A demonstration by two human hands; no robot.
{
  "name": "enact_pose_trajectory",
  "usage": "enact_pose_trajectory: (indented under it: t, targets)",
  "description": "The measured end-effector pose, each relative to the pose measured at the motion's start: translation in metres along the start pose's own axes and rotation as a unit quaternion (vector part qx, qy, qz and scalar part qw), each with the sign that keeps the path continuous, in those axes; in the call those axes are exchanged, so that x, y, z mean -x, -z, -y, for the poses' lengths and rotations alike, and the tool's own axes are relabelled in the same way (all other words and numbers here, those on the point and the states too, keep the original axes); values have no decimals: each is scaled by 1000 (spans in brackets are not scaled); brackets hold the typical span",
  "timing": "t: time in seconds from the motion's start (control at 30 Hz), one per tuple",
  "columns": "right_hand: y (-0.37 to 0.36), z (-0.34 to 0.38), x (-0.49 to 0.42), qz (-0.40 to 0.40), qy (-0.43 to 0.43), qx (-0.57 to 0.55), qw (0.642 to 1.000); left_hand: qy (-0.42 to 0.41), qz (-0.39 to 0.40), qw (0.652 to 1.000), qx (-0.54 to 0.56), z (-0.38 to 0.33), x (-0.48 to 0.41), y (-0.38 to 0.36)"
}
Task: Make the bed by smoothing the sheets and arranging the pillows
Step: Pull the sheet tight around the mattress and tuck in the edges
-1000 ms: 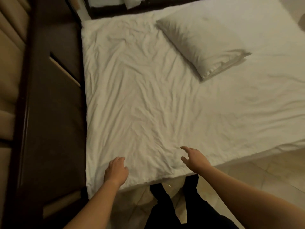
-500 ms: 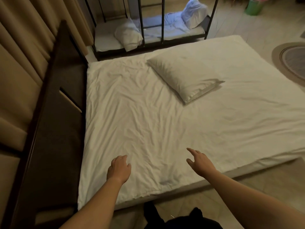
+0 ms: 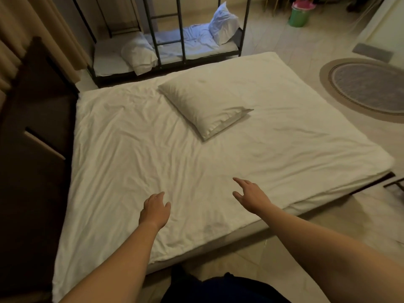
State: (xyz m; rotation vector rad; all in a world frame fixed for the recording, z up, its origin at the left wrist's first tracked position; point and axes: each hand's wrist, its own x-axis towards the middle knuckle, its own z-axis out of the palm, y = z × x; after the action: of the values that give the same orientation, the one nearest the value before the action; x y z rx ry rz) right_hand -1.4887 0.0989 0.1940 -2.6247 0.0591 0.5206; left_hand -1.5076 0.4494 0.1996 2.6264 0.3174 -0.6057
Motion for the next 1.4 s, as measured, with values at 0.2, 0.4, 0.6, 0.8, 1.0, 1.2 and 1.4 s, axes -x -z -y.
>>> enact_pose_trajectory:
  t: [0.2,0.4,0.6,0.8,1.0,1.2,1.4]
  targets:
    - [27,-43,-16,-11,-32,-18,999,-23,22,999,-23,-54,-34,-14]
    - [49,-77,-48,-27,-65,-32,997,-55,41,997,-41,-106,-98,-18]
    - [75,-111,-71,-35,-103,-32,994,-81,63,994,-48,-157,-137,-20]
    - [109,-128,-117,-37,-95,-41,994,-77,54,995,-43,-199,-164,-10]
    - [146,-152,-187,-16,-37,-30,999,-25,22,999,-14,-241,-194,-13]
    - [190,-187,-265,28,29,-8,999,58,-11,997,48,-290,-217,-31]
    - [215,-220,-337,63,62,12,996,132,-27,986,100,-314,-238,-57]
